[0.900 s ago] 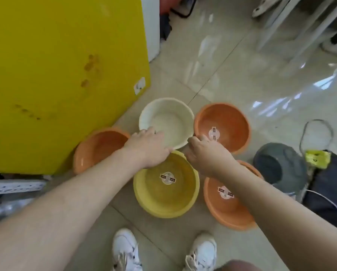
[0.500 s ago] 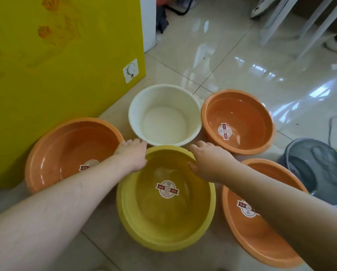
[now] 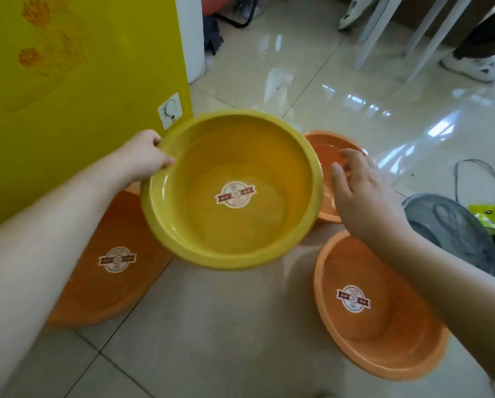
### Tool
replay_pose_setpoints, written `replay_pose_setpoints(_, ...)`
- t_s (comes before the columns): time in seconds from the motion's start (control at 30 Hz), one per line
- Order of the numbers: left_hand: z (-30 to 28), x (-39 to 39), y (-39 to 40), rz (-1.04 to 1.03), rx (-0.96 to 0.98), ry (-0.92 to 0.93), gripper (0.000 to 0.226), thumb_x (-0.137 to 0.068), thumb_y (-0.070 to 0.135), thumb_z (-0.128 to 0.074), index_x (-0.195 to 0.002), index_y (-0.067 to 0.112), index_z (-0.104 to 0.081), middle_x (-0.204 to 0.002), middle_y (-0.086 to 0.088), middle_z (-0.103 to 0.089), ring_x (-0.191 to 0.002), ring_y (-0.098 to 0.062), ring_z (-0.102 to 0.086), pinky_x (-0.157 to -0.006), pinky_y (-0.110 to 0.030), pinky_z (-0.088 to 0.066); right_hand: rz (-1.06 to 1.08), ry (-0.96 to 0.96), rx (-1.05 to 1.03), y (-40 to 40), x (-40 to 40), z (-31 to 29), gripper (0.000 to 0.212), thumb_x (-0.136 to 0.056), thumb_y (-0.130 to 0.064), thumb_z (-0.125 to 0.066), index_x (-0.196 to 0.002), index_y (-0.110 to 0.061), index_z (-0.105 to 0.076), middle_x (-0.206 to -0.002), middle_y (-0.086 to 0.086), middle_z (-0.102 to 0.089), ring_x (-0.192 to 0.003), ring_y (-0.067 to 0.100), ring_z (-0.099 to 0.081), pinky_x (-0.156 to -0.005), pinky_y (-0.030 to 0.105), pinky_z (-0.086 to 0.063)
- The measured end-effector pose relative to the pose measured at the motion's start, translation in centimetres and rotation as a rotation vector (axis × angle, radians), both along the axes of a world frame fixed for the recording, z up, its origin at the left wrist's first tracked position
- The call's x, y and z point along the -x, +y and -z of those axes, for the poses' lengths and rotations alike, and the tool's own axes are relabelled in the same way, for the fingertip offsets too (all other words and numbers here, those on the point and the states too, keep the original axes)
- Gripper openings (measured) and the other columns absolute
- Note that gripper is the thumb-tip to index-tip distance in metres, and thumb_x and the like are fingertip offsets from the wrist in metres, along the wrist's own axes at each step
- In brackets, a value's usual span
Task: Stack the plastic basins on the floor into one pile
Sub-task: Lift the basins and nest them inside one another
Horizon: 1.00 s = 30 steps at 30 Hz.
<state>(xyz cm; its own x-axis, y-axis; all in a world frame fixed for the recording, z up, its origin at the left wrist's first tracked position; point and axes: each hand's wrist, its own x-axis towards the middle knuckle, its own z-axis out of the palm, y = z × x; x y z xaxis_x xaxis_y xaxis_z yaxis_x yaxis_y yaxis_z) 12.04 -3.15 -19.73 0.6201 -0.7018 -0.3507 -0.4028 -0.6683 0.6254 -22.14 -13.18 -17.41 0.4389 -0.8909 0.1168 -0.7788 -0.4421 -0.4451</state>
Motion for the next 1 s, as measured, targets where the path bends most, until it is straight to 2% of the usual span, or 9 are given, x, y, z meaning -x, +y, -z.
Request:
replay_pose_setpoints(0.13, 3.4, 0.5, 0.1, -0.290, 0.059, 0.052, 0.043, -0.086, 0.005, -0.065, -0.126, 0.000, -0.050, -0.119, -0.021, -0.059, -0.101, -0.037, -0.060, -0.077, -0.044, -0.051, 0.060, 0.108, -0.071, 0.1, 1.7, 0.8, 0.047, -0.101, -0.046, -0.036, -0.134, -0.015, -0.050, -0.128, 0.009, -0.059, -0.108, 0.025, -0.060, -0.091, 0.045, -0.051)
replay_pose_setpoints(0.3, 6.3, 1.5, -1.0, -0.402, 0.060, 0.053, 0.053, -0.086, 0.014, -0.067, -0.131, -0.003, -0.045, -0.132, -0.026, -0.056, -0.113, -0.044, -0.058, -0.088, -0.048, -0.049, -0.090, 0.565, -0.072, -0.9, 2.8, 5.2, 0.039, -0.095, -0.044, -0.048, -0.123, -0.017, -0.054, -0.114, 0.005, -0.065, -0.099, 0.023, -0.061, -0.085, 0.039, -0.055)
replay_pose_setpoints(0.4, 6.8, 3.7, -0.9, -0.140, -0.057, -0.340, 0.068, -0.091, 0.028, -0.062, -0.147, 0.007, -0.028, -0.154, -0.024, -0.032, -0.135, -0.045, -0.038, -0.106, -0.052, -0.035, -0.183, 0.769, -0.037, -3.0, 1.6, 8.4, 0.054, -0.089, -0.051, -0.055, -0.130, -0.016, -0.049, -0.122, 0.007, -0.062, -0.112, 0.027, -0.058, -0.093, 0.040, -0.048)
replay_pose_setpoints(0.47, 7.6, 6.0, -0.5, 0.144, -0.031, -0.558, 0.063, -0.096, 0.040, -0.051, -0.150, 0.016, -0.031, -0.160, -0.018, -0.023, -0.144, -0.038, -0.026, -0.114, -0.050, -0.024, -0.171, 0.819, -0.058, -4.4, 0.3, 10.7, 0.060, -0.086, -0.052, -0.060, -0.132, -0.015, -0.046, -0.124, 0.007, -0.062, -0.114, 0.028, -0.058, -0.093, 0.041, -0.045)
replay_pose_setpoints(0.6, 11.4, 10.0, 0.3, 0.675, -0.225, -0.505, 0.060, -0.096, 0.045, -0.049, -0.148, 0.020, -0.035, -0.151, -0.006, -0.044, -0.142, -0.026, -0.034, -0.121, -0.047, -0.009, -0.134, 0.771, -0.059, -5.0, -1.5, 14.7, 0.023, -0.092, -0.018, -0.055, -0.115, -0.018, -0.056, -0.106, 0.002, -0.069, -0.098, 0.025, -0.066, -0.088, 0.039, -0.049)
replay_pose_setpoints(0.7, 12.8, 11.5, 0.8, 0.743, -0.233, -0.562, 0.044, -0.091, 0.014, -0.057, -0.133, 0.017, -0.045, -0.130, -0.006, -0.057, -0.126, -0.028, -0.050, -0.114, -0.043, -0.025, -0.096, 0.756, 0.019, -5.6, -1.1, 14.4, 0.019, -0.090, -0.004, -0.051, -0.101, -0.014, -0.063, -0.090, 0.002, -0.068, -0.082, 0.025, -0.067, -0.079, 0.035, -0.052)
replay_pose_setpoints(0.77, 12.9, 12.1, 1.0, 0.747, -0.162, -0.586, 0.051, -0.083, -0.007, -0.052, -0.128, 0.016, -0.049, -0.121, -0.006, -0.059, -0.116, -0.029, -0.055, -0.101, -0.040, -0.038, -0.059, 0.718, 0.095, -6.7, -0.5, 12.7, 0.018, -0.090, -0.001, -0.051, -0.099, -0.012, -0.062, -0.086, 0.004, -0.067, -0.076, 0.026, -0.066, -0.067, 0.035, -0.052)
replay_pose_setpoints(0.87, 12.3, 13.2, 1.3, 0.827, -0.135, -0.589, 0.054, -0.080, -0.012, -0.048, -0.129, 0.013, -0.050, -0.116, -0.010, -0.059, -0.109, -0.033, -0.057, -0.087, -0.041, -0.043, -0.043, 0.625, 0.188, -7.6, -0.4, 9.9, 0.020, -0.088, 0.001, -0.058, -0.105, -0.009, -0.062, -0.076, 0.003, -0.062, -0.063, 0.024, -0.062, -0.054, 0.039, -0.055)
replay_pose_setpoints(1.0, 12.3, 15.0, 2.4, 0.965, -0.153, -0.519, 0.054, -0.081, -0.009, -0.051, -0.132, 0.008, -0.046, -0.119, -0.016, -0.058, -0.108, -0.038, -0.060, -0.080, -0.046, -0.048, -0.199, 0.516, 0.295, -5.2, -3.3, 6.7, 0.019, -0.085, -0.001, -0.057, -0.102, -0.011, -0.057, -0.093, 0.006, -0.066, -0.079, 0.026, -0.064, -0.048, 0.036, -0.050)
